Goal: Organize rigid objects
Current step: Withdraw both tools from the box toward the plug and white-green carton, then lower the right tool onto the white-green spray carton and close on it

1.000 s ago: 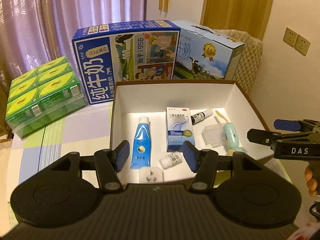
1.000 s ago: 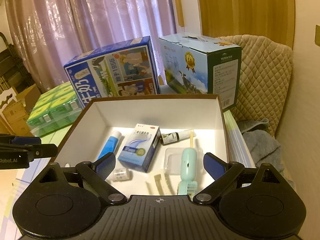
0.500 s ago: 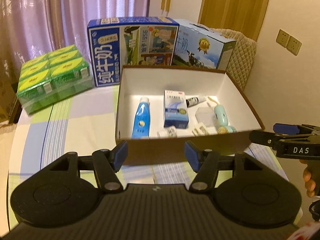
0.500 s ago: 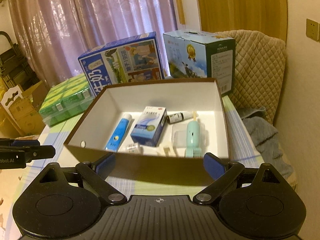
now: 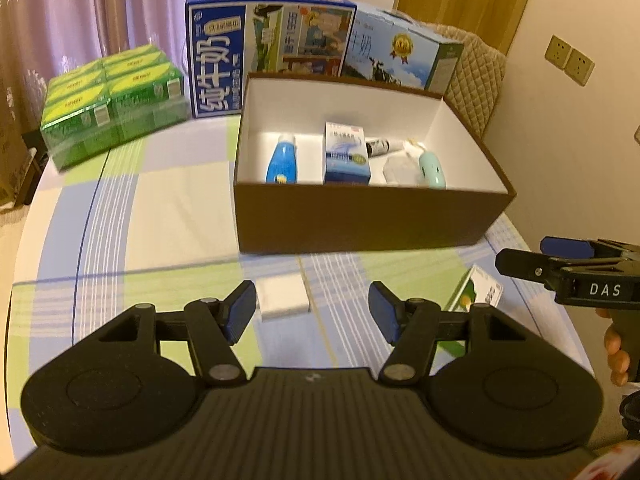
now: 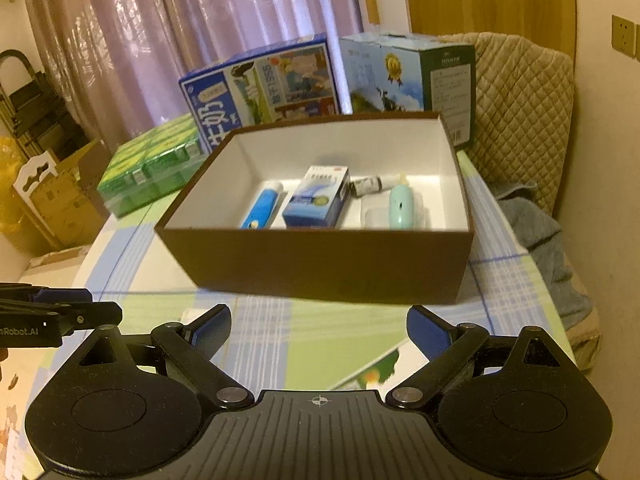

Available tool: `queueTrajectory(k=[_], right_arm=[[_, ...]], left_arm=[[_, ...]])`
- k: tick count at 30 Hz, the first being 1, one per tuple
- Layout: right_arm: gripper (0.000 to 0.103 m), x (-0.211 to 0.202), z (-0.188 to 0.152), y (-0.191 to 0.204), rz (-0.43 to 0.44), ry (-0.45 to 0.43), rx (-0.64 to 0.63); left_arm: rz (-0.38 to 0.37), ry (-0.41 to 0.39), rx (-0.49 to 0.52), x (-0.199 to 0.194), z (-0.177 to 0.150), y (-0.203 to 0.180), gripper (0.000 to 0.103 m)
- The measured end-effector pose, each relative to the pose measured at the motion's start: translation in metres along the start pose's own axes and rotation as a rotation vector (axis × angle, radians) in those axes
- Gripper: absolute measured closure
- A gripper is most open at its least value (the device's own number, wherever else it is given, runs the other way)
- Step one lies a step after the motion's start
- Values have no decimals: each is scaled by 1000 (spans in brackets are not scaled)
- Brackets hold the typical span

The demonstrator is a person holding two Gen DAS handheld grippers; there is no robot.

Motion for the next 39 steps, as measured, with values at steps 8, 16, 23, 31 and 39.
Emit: queueTrajectory(k=[8,16,23,31,39], right_arm=[[11,0,-28,-6,-19,57,21],[11,4,-49,-8,-33,111,45],[11,11,-58,-5,-37,143,47],[11,26,-64,-12,-92,183,74],[11,43,-68,-20,-133,217,108]], left_arm=[[-10,47,-3,3,-23,-2,45],[-29,82,-21,10,-36,-6,45],[-30,103,-29,16,-43,-7,45],[-15,129,-42,24,-50,-3,45],[-2,161,-55,35,-57,3,45]])
Point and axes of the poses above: each gripper's, at about its wrist camera, not at the fingertips, and x roughly the way its jaws point, y to its left, z to its top, the point moved 4 cm from there along x, roughly the way its jaws point, and after that the axes turned 5 degrees about x, right-handed, at the moved point
